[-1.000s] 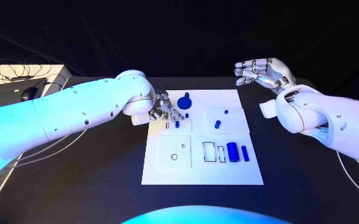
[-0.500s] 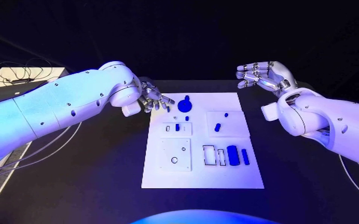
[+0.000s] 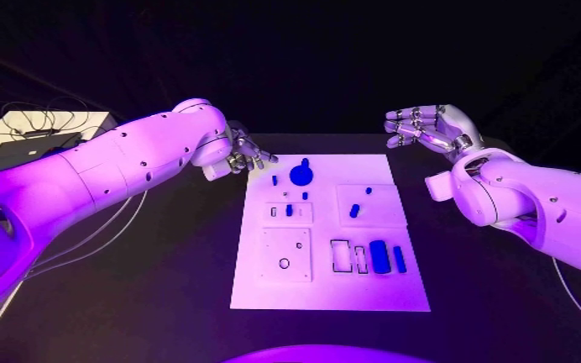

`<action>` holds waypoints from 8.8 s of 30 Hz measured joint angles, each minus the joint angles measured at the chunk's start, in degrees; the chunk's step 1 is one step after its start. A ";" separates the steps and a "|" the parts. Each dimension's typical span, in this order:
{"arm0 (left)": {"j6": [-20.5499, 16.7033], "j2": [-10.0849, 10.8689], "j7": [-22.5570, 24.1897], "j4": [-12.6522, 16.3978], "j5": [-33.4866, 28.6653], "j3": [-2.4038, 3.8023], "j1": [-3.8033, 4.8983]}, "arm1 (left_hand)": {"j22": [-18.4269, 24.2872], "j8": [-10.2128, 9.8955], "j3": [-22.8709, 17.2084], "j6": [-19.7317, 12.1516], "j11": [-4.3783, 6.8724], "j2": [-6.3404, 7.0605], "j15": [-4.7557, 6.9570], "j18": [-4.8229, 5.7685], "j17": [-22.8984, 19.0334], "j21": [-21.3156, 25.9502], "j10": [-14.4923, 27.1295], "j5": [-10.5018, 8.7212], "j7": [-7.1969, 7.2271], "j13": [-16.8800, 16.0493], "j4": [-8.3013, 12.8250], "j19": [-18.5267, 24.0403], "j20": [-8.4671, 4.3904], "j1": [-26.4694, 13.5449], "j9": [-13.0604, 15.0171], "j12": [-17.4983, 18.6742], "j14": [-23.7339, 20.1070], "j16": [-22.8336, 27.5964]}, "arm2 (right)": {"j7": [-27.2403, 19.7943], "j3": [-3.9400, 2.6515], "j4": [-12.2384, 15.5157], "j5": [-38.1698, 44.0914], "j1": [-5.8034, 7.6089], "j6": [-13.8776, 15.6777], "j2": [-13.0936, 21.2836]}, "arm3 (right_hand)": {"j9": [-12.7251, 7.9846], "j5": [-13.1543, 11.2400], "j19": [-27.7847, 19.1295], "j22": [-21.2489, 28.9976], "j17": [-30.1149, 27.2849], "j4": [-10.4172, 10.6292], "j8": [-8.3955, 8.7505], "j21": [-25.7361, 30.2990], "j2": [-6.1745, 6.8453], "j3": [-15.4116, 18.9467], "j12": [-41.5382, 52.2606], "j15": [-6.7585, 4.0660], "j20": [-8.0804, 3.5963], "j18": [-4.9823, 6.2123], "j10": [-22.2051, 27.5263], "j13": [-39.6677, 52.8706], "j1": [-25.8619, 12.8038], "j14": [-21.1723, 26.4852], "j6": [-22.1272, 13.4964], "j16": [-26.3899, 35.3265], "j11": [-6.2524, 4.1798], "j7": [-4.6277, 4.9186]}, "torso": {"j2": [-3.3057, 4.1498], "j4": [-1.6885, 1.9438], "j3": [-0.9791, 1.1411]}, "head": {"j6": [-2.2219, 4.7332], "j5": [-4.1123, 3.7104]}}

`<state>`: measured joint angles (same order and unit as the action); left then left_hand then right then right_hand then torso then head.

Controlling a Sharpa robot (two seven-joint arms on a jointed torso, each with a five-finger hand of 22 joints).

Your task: Assemble the parts on the task board

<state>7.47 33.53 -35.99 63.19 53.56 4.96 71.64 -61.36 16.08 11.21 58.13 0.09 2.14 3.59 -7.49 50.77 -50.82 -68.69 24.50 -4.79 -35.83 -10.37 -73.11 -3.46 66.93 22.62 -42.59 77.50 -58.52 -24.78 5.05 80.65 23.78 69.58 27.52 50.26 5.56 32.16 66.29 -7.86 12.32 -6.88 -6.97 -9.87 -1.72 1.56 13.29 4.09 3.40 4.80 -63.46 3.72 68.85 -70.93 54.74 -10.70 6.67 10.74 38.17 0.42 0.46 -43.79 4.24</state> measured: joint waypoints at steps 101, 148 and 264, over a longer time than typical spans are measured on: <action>7.04 -7.14 0.51 -9.79 -4.62 -2.89 -0.07 | -10.28 3.30 -24.37 0.62 1.76 -1.85 1.42 0.91 9.24 -8.54 -1.60 0.07 2.66 -2.13 10.47 -2.97 -0.93 1.13 15.48 -0.84 2.26 -7.99 | 0.18 0.00 -0.55 0.00 -0.06 -0.04 -1.34 | 0.00 0.24 0.00 0.56 -0.25 -0.08 0.00 -0.43 0.00 -0.40 -0.32 0.00 0.00 0.00 0.00 0.00 0.00 0.00 0.13 0.00 0.00 -0.13 | 0.18 -0.13 -0.06 | -1.14 -0.25; -4.68 9.84 -0.56 20.72 -3.53 -3.21 -3.23 | -13.18 -0.59 -38.58 5.38 3.37 5.05 1.94 0.96 13.32 -12.60 -6.54 6.65 3.50 -2.95 10.92 -5.12 -1.43 -5.80 26.96 2.66 4.22 -9.32 | 0.15 0.06 -1.36 0.01 -0.26 -0.06 -1.09 | 0.00 0.24 0.00 0.71 -0.25 -0.08 0.00 -0.43 0.00 -0.40 -0.32 0.00 0.00 0.00 0.00 0.00 0.00 0.00 0.14 0.00 0.00 -0.14 | -0.17 0.18 -0.06 | -1.49 0.15; -5.16 8.07 -1.90 21.69 9.71 -4.67 -5.59 | -13.42 -1.80 -37.94 6.92 3.29 5.93 1.81 1.82 13.28 -13.26 -7.83 6.68 4.19 -3.63 11.57 -5.31 -1.23 -4.86 27.26 3.12 4.72 -10.26 | 0.05 0.07 -1.04 0.05 -0.44 -0.11 -0.44 | 0.00 0.24 0.00 1.18 -0.37 0.24 0.00 -0.66 0.00 -0.72 -0.31 0.00 0.00 0.00 0.00 0.00 0.00 0.00 0.13 -0.23 0.00 -0.13 | -0.17 0.17 0.02 | -2.99 0.22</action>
<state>2.31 41.60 -37.89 84.89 63.26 0.29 66.05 -74.78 14.28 -26.72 65.06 3.39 8.07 5.40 -5.67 64.05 -64.08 -76.52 31.18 -0.60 -39.46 1.20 -78.41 -4.69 62.08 49.89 -39.48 82.22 -68.78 -24.73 5.12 79.61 23.83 69.14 27.41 49.81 5.56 32.40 66.29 -6.68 11.95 -6.64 -6.97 -10.53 -1.72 0.84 12.98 4.09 3.40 4.80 -63.46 3.72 68.85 -70.93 54.87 -10.93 6.67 10.61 38.00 0.59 0.48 -46.78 4.46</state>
